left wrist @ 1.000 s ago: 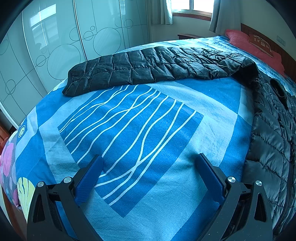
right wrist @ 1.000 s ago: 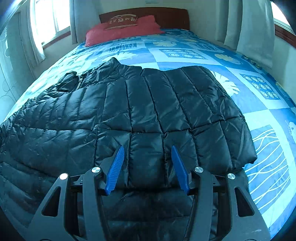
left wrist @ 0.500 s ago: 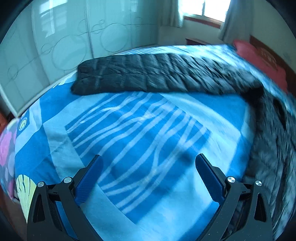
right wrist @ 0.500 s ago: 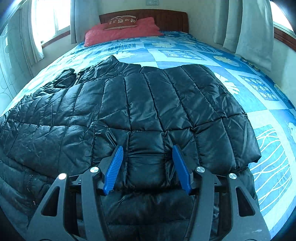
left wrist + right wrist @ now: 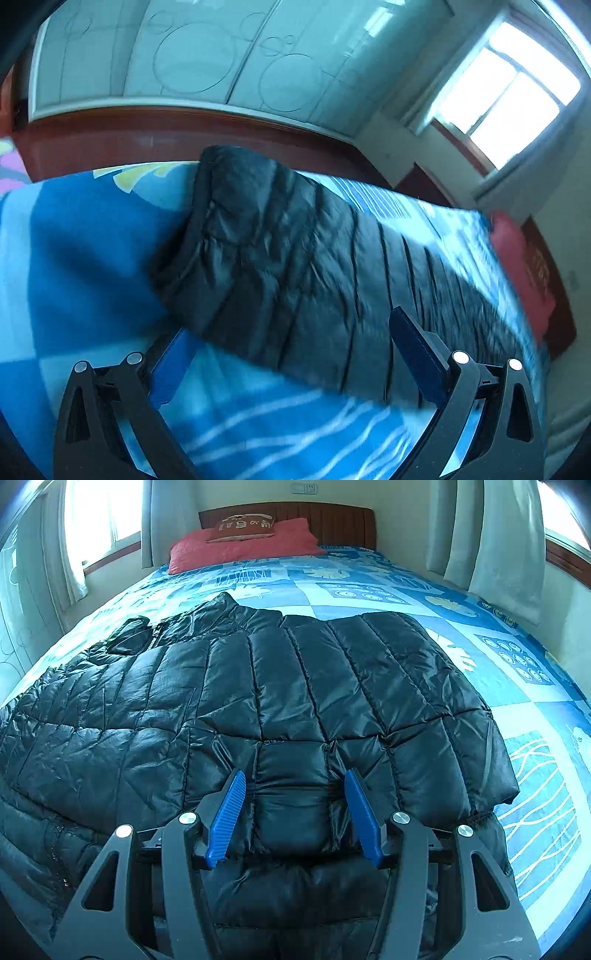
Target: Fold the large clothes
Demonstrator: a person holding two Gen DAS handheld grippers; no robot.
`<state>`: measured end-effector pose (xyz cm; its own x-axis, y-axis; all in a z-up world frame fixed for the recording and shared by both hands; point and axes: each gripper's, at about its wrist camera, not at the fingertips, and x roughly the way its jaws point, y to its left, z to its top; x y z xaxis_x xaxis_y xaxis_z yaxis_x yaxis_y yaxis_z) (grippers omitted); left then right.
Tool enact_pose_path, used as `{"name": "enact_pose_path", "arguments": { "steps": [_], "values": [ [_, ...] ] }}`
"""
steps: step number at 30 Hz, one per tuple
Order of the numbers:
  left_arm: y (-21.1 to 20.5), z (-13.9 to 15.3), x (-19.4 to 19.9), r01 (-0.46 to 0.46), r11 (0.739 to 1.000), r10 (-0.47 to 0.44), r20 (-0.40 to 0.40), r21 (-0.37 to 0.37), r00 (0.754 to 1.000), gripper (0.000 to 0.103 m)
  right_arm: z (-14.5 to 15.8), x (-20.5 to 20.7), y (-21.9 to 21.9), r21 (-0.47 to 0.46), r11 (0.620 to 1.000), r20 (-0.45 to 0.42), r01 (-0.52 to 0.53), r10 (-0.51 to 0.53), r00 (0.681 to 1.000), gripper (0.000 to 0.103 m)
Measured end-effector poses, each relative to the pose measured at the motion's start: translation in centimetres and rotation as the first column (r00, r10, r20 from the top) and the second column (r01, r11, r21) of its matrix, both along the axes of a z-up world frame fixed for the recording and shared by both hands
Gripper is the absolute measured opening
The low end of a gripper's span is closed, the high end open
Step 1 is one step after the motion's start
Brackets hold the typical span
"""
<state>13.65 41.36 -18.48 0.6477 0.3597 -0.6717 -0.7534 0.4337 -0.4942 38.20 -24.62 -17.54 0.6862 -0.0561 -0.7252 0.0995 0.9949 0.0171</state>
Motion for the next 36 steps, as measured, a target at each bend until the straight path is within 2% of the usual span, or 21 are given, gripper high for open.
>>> {"name": "enact_pose_path", "arguments": {
  "steps": [3,4,5,6,7,8,9,11,14,18,22,24,27,29,33,36],
  "values": [
    [0.6,0.3,-1.0,-0.066,0.996,0.072,0.091,-0.067,0.993,0.098,0.0,0.0,0.0,-0.003,1.000,0.001,0.000,0.000,1.000,0.056],
    [0.8,0.3,-1.1,-0.089,0.993,0.095,0.089,-0.077,0.991,0.089,0.0,0.0,0.0,-0.003,1.000,0.001,0.000,0.000,1.000,0.056],
    [0.9,0.5,-1.3,-0.119,0.990,0.124,0.066,-0.077,0.990,0.075,0.0,0.0,0.0,-0.005,1.000,0.001,0.000,0.000,1.000,0.056],
    [0.8,0.6,-1.4,-0.134,0.988,0.138,0.052,-0.069,0.989,0.069,0.0,0.0,0.0,-0.008,1.000,0.001,0.001,-0.001,1.000,0.056],
    [0.8,0.8,-1.3,-0.133,0.990,0.134,0.039,-0.044,0.990,0.053,0.1,0.0,0.0,-0.009,1.000,0.002,0.001,-0.001,1.000,0.056],
    [0.8,0.9,-1.1,-0.122,0.992,0.123,0.028,-0.026,0.992,0.028,0.1,0.0,-0.1,-0.011,1.000,0.001,0.001,-0.001,1.000,0.056],
    [1.0,0.9,-0.9,-0.102,0.994,0.103,0.023,-0.027,0.994,0.023,0.1,0.1,0.0,-0.011,1.000,0.002,0.001,-0.001,1.000,0.056],
    [1.1,0.9,-0.5,-0.104,0.994,0.104,-0.021,-0.018,0.994,0.018,0.2,0.1,-0.2,-0.009,1.000,0.000,0.001,-0.001,1.000,0.057],
    [0.5,2.5,0.7,-0.086,0.995,0.089,-0.055,0.053,0.995,0.010,0.2,0.2,-0.4,-0.006,1.000,0.000,0.004,-0.004,1.000,0.057],
    [-0.1,4.2,3.1,-0.047,0.992,0.054,-0.053,0.114,0.997,0.010,0.3,0.3,-0.3,-0.016,1.000,0.003,0.010,-0.010,1.000,0.062],
    [-3.5,6.9,6.4,0.049,0.971,-0.034,-0.069,0.235,0.997,0.009,0.3,0.3,-0.4,-0.008,1.000,0.009,0.010,-0.010,1.000,0.064],
    [-5.0,7.9,8.1,0.091,0.958,-0.074,-0.074,0.272,0.995,0.009,0.3,0.4,-0.5,-0.006,1.000,0.010,0.010,-0.010,1.000,0.064],
    [-9.2,9.5,11.1,0.186,0.924,-0.166,-0.089,0.334,0.982,0.009,0.3,0.4,-0.5,-0.008,1.000,0.011,0.010,-0.010,1.000,0.065],
    [-12.5,10.4,13.3,0.257,0.891,-0.235,-0.106,0.375,0.966,0.009,0.3,0.4,-0.7,0.000,1.000,0.012,0.010,-0.010,1.000,0.065],
    [-20.2,11.2,17.5,0.403,0.787,-0.365,-0.175,0.467,0.915,0.009,0.2,0.2,-0.3,0.013,1.000,0.016,0.014,-0.014,1.000,0.065],
    [-25.4,11.0,19.9,0.497,0.716,-0.449,-0.222,0.491,0.866,0.009,0.1,0.4,-0.5,0.021,1.000,0.017,0.014,-0.014,1.000,0.065]
  ]
}}
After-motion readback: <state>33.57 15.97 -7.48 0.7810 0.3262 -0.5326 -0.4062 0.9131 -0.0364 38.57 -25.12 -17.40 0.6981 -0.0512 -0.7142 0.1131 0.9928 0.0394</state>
